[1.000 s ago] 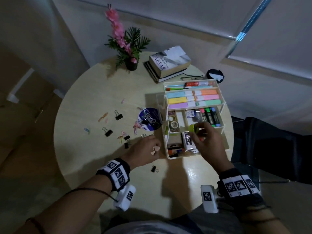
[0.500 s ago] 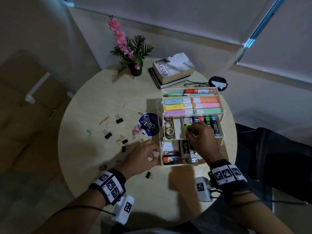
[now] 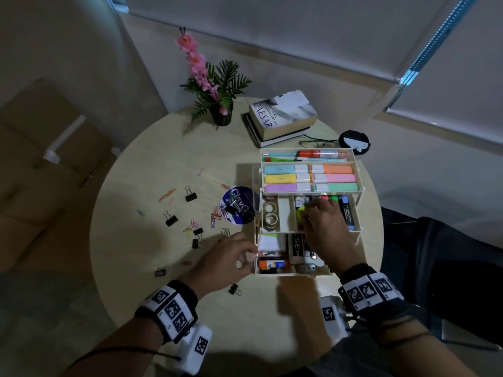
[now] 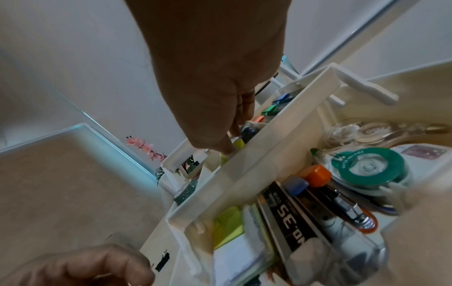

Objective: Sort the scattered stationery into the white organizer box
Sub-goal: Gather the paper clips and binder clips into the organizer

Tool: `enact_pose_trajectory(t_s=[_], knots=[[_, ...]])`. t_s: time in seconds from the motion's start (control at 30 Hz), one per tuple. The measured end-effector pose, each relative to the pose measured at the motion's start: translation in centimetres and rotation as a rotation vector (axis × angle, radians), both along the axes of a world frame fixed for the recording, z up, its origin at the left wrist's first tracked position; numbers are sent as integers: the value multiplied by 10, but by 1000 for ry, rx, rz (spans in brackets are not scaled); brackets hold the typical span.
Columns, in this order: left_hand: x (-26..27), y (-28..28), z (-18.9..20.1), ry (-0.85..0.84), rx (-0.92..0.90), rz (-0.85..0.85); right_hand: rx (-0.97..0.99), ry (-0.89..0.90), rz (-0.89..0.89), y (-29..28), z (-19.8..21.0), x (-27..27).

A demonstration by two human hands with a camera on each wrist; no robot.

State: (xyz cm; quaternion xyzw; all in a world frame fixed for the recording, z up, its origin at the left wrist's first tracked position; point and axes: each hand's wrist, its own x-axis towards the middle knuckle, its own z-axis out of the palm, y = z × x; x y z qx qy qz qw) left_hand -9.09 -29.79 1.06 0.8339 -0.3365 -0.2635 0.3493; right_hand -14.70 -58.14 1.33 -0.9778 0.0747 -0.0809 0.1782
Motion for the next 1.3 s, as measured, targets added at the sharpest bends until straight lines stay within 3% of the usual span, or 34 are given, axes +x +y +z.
enact_pose_trajectory(t_s=[0.1,0.23,0.43,0.63,0.83,1.07,1.3], knots=[[4,-2,7,0,-23,17,33,-2,-30,5,3,4],[8,-19,15,-24,-107,64,228,1,-96,6,0,1],[-2,-56,33,-42,-174,57,187,-5,-50,4,-10,-12],[-12,-66,22,-49,-177,60,232,-12,60,-2,-1,-12],[-6,-108,25,-131,-234,136,290,-105,-117,-35,14,-40],[-1,-167,7,-319,-57,50,302,-49,-74,-52,11,-69],[-7,-160,-8,-514,8,-39,339,19,-26,-40,1,-79]])
